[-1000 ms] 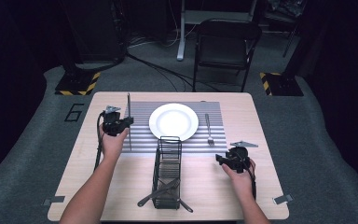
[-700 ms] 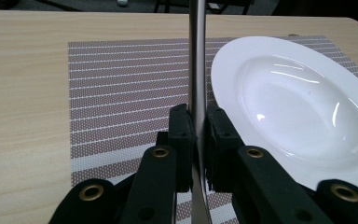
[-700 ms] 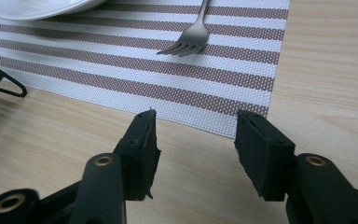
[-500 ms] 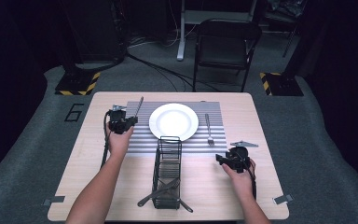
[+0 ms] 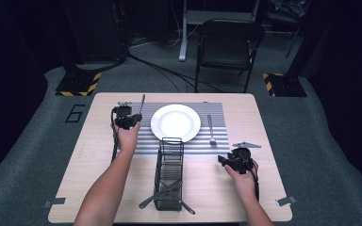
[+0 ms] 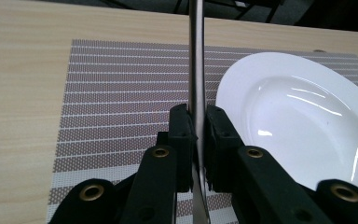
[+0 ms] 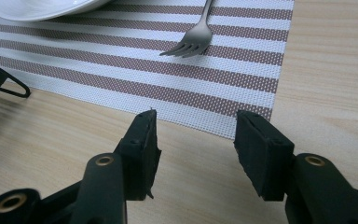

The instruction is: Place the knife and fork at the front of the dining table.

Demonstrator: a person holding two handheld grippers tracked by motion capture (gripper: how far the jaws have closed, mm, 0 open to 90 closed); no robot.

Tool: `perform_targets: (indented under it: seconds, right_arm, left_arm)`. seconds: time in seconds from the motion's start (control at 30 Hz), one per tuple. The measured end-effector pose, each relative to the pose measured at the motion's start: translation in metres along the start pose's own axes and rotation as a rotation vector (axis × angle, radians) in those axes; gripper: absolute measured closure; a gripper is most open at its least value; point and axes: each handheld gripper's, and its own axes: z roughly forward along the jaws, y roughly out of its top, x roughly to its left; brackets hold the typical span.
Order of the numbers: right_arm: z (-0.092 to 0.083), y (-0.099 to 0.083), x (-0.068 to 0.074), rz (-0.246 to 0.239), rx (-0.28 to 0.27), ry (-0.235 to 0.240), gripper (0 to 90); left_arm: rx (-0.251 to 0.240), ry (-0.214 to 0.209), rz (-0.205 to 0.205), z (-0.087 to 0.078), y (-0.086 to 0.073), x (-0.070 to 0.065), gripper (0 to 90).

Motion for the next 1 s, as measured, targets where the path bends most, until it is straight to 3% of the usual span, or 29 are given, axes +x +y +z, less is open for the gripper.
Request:
perform_targets:
  seconds: [0.17, 0.27, 0.43, 1.0]
  right_arm:
    - [0.000, 0.000, -0.001, 0.001, -0.005, 0.007, 48.5]
    - [0.000, 0.000, 0.000, 0.000, 0.001, 0.008, 48.5]
    - [0.002, 0.000, 0.000, -0.005, 0.002, 0.014, 48.5]
    - [0.002, 0.001, 0.007, -0.025, 0.005, 0.023, 48.6]
  left_arm:
    - [0.019, 0.016, -0.073, 0.016, -0.001, 0.002, 82.4]
    - [0.037, 0.030, -0.073, 0.024, -0.002, 0.003, 82.4]
    - [0.039, 0.044, -0.105, 0.034, -0.004, 0.006, 82.4]
    - [0.074, 0.083, -0.112, 0.054, -0.012, 0.014, 82.3]
